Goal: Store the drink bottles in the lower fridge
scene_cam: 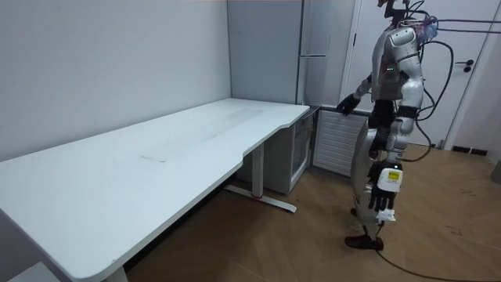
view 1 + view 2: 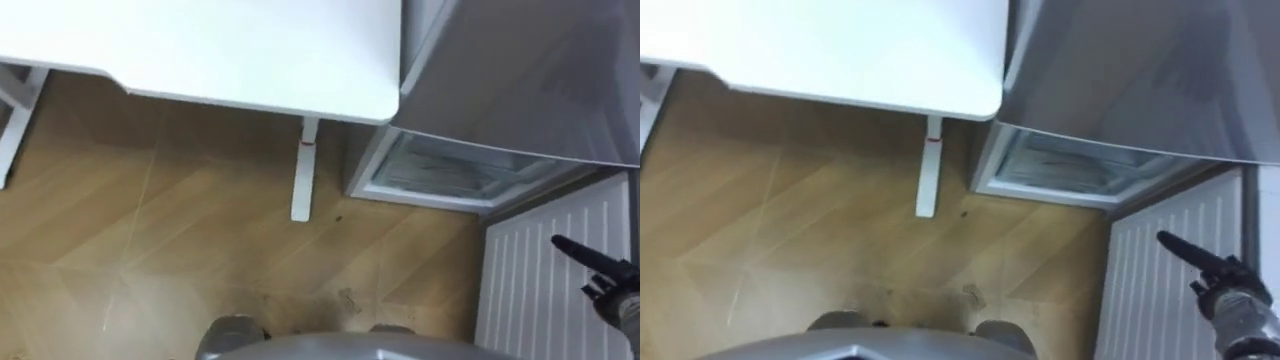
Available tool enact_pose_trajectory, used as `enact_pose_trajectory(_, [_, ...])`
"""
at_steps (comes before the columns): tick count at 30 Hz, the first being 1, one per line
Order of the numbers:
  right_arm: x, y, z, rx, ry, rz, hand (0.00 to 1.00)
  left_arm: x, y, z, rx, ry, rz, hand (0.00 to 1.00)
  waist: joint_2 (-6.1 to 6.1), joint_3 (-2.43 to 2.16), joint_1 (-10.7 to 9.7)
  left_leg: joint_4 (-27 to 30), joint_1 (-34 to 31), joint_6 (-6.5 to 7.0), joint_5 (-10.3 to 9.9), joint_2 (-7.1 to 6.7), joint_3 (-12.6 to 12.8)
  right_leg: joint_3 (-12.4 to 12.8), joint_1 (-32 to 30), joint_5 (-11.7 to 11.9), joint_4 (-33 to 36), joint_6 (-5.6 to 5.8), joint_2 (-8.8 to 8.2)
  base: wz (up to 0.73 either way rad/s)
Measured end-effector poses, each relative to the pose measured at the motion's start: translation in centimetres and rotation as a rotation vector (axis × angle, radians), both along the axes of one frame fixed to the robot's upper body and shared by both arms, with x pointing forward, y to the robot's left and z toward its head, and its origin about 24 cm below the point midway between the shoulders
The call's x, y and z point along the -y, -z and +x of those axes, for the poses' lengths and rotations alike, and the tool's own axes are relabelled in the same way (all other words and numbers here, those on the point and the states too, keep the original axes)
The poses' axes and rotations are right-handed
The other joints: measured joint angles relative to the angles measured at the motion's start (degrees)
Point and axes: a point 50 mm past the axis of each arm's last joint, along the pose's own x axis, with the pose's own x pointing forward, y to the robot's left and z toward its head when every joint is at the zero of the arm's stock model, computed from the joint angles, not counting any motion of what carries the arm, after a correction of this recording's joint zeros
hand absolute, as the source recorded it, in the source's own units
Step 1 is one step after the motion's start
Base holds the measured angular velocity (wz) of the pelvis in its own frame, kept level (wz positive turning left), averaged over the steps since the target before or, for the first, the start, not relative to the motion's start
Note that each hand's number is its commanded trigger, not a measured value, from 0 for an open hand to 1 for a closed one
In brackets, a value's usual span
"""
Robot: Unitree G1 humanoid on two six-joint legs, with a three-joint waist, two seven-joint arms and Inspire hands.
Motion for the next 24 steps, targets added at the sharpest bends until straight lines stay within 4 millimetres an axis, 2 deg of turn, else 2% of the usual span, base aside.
enact_pose_trajectory(2, [0.4, -0.4, 0.1, -0.009, -0.005, -0.038, 0.0, 0.0, 0.0, 0.1, 0.001, -0.007, -0.003, 0.0, -0.46, 0.11, -1.3, -0.7, 1.2, -0.02, 0.0, -0.24, -0.1, 0.4, 1.4, 0.1, -1.1, 0.08, 0.08, 0.02])
enact_pose_trajectory(4, [0.7, -0.7, 0.1, -0.032, 0.005, -0.057, 0.0, 0.0, 0.0, 0.2, 0.001, -0.009, -0.009, 0.0, -1.13, 0.02, -2.1, -1.6, 2.7, -0.03, 0.0, -0.45, -0.4, 0.9, 2.6, 0.4, -2.4, 0.43, 0.22, -0.19])
enact_pose_trajectory(8, [2.2, -1.8, -0.1, -0.047, 0.052, -0.104, 0.0, -0.2, -0.1, 0.4, 0.016, -0.026, -0.012, 0.0, -1.41, -0.04, -2.6, -3.0, 4.6, -0.03, 0.0, -0.41, -0.5, 3.1, 3.6, 1.3, -3.5, 0.37, 0.86, -0.24])
enact_pose_trajectory(11, [3.4, -2.9, -0.2, -0.042, 0.099, -0.159, 0.0, -0.4, -0.2, 0.4, 0.026, -0.047, -0.007, 0.0, -1.59, 0.02, -3.2, -3.5, 5.6, -0.03, 0.0, -0.43, -0.6, 3.6, 4.4, 1.8, -4.3, 0.52, 1.05, -0.18])
enact_pose_trajectory(15, [4.2, -4.9, 1.0, 0.012, 0.104, -0.241, 0.0, -0.4, -0.3, 0.6, 0.046, -0.07, -0.007, 0.0, -1.42, 0.02, -4.3, -4.0, 6.3, -0.03, 0.0, -0.54, -0.6, 5.3, 4.3, 1.9, -4.3, 0.55, 1.21, -0.22])
enact_pose_trajectory(24, [4.5, -4.7, 0.3, -0.027, 0.118, -0.258, 0.0, -0.4, -0.4, 1.3, 0.068, -0.045, -0.011, 0.0, -1.1, -0.07, -4.8, -4.0, 6.5, -0.04, 0.0, -0.18, -0.4, 5.9, 4.2, 2.2, -5.1, 0.34, 1.67, -0.04])
